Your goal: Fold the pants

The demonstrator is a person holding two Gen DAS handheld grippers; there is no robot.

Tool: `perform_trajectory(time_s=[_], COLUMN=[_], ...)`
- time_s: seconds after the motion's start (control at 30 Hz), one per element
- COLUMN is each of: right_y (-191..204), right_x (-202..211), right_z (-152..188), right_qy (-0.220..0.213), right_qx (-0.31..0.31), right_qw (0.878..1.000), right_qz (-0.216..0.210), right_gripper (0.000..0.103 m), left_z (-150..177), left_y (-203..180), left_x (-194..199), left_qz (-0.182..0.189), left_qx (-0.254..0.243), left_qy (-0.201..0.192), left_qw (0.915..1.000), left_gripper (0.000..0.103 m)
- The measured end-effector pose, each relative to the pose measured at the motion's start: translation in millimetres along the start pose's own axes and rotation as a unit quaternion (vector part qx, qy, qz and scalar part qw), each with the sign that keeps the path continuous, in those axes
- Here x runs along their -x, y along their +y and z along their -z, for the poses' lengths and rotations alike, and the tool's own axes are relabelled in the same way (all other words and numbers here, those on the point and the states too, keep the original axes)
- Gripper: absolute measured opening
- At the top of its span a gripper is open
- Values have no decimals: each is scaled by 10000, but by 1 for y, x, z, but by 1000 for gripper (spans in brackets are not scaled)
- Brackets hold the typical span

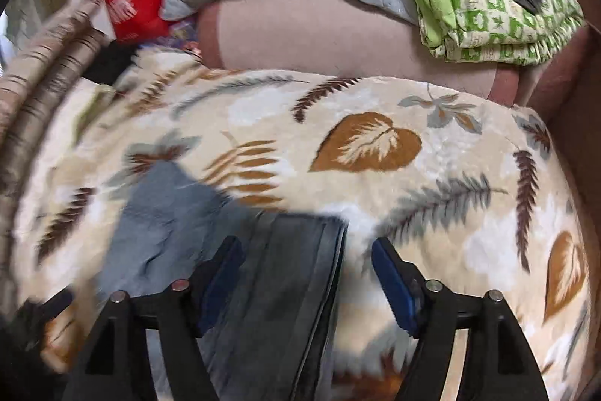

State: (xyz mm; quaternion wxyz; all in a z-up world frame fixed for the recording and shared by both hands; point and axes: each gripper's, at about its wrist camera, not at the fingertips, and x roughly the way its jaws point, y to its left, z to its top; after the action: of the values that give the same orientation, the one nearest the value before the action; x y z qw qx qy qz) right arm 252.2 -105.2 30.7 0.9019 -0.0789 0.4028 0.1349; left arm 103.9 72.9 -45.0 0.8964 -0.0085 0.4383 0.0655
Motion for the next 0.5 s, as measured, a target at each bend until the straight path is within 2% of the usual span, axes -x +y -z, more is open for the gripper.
perform_trajectory(time_s=[0.1, 0.13, 0.27, 0.33, 0.43, 0.5], right_y=[-5, -10, -12, -10, 0, 16], right_x=[-66, -70, -44, -15, 20, 35], right_z=[7, 11, 12, 20, 49, 77], right_qy=[833, 845, 621, 413, 186, 175], right_qx=[51, -42, 18, 58, 78, 410], right_qw=[9952, 9951, 9965, 9982, 9996, 9988], right_qz=[519, 503, 555, 437, 179, 226], right_gripper=[77, 81, 83, 83, 83, 84], left_z=[-2, -2, -2, -1, -1, -1], left_y=[3, 4, 5, 5, 4, 3], left_x=[-4, -5, -6, -5, -3, -3], left_qz=[120, 128, 150, 141, 101, 56], left_qx=[-12, 10, 135, 145, 176, 173], left_qy=[17, 23, 58, 63, 83, 98], left_qw=[9999, 9999, 9998, 9998, 9998, 9998], left_gripper=[86, 86, 88, 88, 88, 88])
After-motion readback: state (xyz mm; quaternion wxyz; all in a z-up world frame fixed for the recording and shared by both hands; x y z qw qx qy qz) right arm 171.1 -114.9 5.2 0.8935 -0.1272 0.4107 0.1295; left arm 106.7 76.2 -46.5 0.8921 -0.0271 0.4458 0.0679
